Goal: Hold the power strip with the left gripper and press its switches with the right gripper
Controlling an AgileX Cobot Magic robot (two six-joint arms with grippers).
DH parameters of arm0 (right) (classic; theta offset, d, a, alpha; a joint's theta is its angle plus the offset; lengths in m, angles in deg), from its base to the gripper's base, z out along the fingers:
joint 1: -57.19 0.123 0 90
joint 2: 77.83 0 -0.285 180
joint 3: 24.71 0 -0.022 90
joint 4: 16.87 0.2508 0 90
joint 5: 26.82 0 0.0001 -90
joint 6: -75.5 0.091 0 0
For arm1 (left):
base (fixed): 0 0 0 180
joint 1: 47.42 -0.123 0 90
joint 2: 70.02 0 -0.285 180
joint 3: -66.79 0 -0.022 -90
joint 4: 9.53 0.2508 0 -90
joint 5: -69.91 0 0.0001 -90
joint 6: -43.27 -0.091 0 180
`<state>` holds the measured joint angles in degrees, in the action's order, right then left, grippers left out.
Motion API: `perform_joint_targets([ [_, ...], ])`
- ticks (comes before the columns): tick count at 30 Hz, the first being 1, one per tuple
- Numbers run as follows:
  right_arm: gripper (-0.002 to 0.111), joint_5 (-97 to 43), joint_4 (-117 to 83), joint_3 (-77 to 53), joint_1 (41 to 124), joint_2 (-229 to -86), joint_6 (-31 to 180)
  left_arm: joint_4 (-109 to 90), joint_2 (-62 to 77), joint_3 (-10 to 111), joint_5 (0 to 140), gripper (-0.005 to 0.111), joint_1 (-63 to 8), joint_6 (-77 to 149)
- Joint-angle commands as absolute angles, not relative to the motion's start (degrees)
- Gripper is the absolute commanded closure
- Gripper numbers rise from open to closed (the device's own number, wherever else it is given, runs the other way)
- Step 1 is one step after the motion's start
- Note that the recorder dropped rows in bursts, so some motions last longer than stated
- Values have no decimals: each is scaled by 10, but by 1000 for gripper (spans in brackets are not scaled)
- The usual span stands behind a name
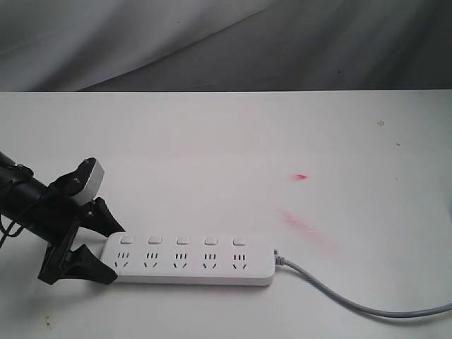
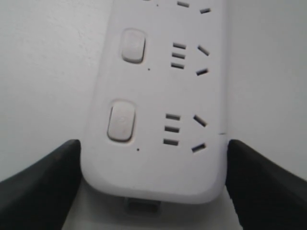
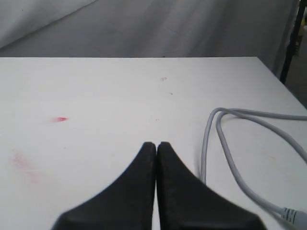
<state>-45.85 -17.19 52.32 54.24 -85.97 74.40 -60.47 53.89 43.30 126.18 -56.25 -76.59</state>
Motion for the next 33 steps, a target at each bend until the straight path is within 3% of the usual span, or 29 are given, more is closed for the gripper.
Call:
perform_joint_targets([
  [1, 108, -310, -142, 525, 538, -856, 755, -540, 541, 431, 1239, 51, -559, -767],
  [7, 108, -56, 156, 525, 538, -856, 792, -535, 541, 431, 1239, 51, -559, -767],
  [9, 108, 42, 194, 525, 538, -856, 811, -535, 541, 431, 1239, 51, -559, -767],
  [12, 108, 67, 164, 525, 538, -856, 839, -535, 541, 431, 1239, 51, -559, -767],
  [16, 108, -92, 49, 445, 538, -936, 785, -537, 541, 431, 1239, 51, -559, -767],
  [23, 108, -474, -50, 19, 538, -1348, 664, -537, 541, 431, 1239, 51, -559, -767],
  [28, 108, -714, 176, -244, 538, -1572, 301, -537, 541, 431, 1239, 51, -559, -767],
  [33, 108, -826, 402, -289, 554, -1751, 57, -537, 541, 431, 1239, 51, -559, -767],
])
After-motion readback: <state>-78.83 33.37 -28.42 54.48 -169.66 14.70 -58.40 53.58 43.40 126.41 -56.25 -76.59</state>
